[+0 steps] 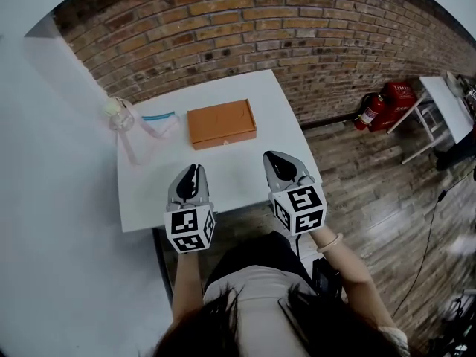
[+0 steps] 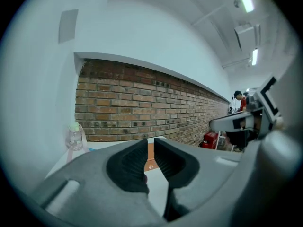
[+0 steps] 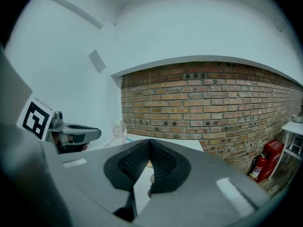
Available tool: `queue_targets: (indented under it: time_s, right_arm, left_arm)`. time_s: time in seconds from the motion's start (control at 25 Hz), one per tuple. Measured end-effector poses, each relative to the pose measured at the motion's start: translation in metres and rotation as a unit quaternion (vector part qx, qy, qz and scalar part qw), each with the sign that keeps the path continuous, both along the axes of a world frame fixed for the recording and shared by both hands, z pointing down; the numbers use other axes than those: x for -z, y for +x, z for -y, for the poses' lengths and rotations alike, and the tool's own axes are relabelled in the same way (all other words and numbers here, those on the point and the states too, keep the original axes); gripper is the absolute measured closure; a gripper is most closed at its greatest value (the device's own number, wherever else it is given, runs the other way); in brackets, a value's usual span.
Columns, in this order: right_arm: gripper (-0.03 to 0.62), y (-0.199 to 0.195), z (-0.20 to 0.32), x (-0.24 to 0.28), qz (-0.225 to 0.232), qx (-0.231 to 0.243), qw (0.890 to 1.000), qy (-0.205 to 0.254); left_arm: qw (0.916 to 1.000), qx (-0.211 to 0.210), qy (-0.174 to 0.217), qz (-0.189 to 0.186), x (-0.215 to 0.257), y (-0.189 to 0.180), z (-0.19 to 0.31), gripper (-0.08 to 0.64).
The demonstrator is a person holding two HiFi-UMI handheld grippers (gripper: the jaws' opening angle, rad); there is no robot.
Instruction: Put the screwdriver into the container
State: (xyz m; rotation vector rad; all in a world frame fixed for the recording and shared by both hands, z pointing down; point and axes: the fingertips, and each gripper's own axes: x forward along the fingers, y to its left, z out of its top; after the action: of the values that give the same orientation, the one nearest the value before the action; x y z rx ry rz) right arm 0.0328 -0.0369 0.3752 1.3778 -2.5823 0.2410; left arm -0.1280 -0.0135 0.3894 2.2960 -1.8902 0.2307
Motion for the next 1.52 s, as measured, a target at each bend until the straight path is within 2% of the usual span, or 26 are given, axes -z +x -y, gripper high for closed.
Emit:
queue_targets:
  time_s: [0.4,0.76,1.12,1.52]
  right_arm:
    - [0.586,0.012,-0.015,0.039,0.007,0.016,0.999,0.043]
    - [0.586,0.043,-0.044,0.068,0.021,0.028,0.996,0.087]
    - [0.586,0.065,-0.071,0.081,0.029,0.044,0.993,0.106]
    - [0.586,0.074,-0.082,0.081,0.036,0.048,0.993,0.105]
  left_arm:
    - [0.9992,-0.014,0.038,-0.004,0.053,0.030,-0.022,0.549]
    - [0.9977,0.014,0.066,-0.006,0.081,0.060,-0.054,0.555]
    - [0.9968,0.027,0.075,-0.004,0.092,0.086,-0.082,0.560]
    - [0.9967,0.024,0.078,-0.008,0.096,0.101,-0.095,0.560]
